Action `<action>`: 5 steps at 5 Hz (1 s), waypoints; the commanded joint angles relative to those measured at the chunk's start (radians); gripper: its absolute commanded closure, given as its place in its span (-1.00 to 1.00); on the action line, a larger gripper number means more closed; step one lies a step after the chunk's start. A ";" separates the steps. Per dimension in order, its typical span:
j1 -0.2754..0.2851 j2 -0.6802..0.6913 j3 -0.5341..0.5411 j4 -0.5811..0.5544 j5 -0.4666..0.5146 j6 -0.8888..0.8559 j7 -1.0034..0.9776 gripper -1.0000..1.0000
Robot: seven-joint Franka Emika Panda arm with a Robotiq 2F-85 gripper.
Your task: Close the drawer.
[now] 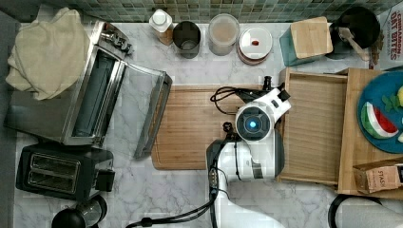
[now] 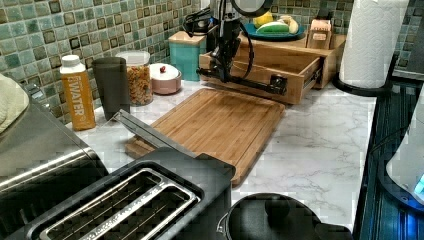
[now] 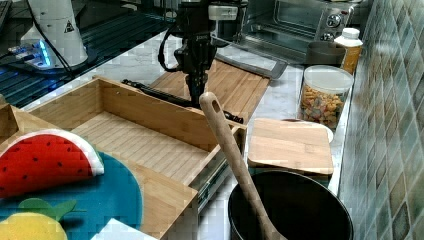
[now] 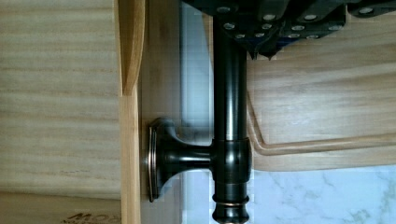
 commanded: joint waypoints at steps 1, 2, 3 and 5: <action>-0.195 0.082 -0.168 0.134 -0.028 -0.189 -0.215 1.00; -0.219 0.138 -0.227 0.227 -0.072 -0.221 -0.289 1.00; -0.234 0.199 -0.281 0.351 -0.083 -0.290 -0.376 1.00; -0.288 0.234 -0.325 0.455 -0.040 -0.313 -0.537 1.00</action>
